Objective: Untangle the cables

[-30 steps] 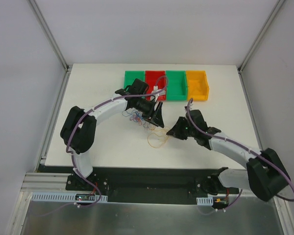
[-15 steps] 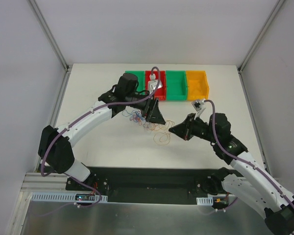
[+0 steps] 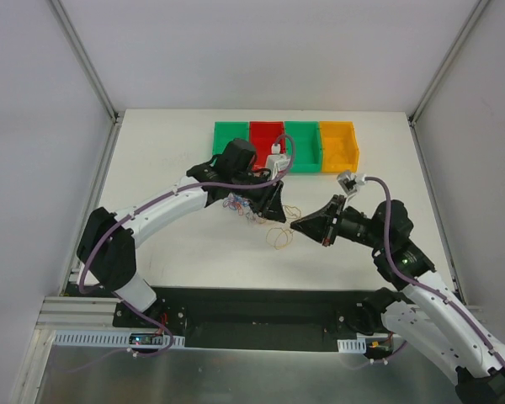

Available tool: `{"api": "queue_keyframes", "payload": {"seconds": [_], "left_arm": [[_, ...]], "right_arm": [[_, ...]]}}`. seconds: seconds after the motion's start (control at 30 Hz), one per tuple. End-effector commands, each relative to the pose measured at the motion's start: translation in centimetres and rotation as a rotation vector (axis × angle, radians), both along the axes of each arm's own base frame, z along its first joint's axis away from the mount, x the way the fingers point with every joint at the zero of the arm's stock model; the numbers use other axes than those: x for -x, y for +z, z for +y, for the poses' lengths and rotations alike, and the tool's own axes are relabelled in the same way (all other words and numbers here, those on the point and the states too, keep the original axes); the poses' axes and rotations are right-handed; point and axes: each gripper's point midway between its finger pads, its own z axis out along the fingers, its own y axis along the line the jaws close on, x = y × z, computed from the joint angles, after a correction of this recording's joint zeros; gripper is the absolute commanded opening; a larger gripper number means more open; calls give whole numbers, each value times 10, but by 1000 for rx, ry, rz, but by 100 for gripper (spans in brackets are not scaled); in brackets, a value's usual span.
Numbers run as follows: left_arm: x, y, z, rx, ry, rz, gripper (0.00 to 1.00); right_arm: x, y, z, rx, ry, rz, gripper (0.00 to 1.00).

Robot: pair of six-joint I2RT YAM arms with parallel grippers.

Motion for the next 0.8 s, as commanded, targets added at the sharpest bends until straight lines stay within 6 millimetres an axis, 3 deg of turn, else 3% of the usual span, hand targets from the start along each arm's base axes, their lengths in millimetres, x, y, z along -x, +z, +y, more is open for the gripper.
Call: {"api": "queue_keyframes", "payload": {"seconds": [0.0, 0.17, 0.3, 0.4, 0.5, 0.53, 0.63, 0.77], "left_arm": [[-64, -32, 34, -288, 316, -164, 23], [-112, -29, 90, -383, 609, -178, 16], [-128, -18, 112, -345, 701, -155, 11], [-129, -8, 115, -289, 704, -148, 10], [-112, 15, 91, -132, 542, -153, 17], [-101, 26, 80, -56, 461, -141, 22], [-70, 54, 59, 144, 268, -125, 41], [-43, 67, 45, 256, 97, -98, 59]], "right_arm": [[30, 33, 11, -118, 181, -85, 0], [39, 24, 9, -93, 207, -85, 0], [40, 20, 3, -61, 182, -101, 0], [35, 17, -1, -30, 139, -108, 0], [23, 19, -6, -9, 57, -124, 0], [18, 13, -10, 17, 14, -96, 0], [13, 19, -15, 15, -31, -116, 0], [14, 38, -21, -28, -72, -148, 0]]}}
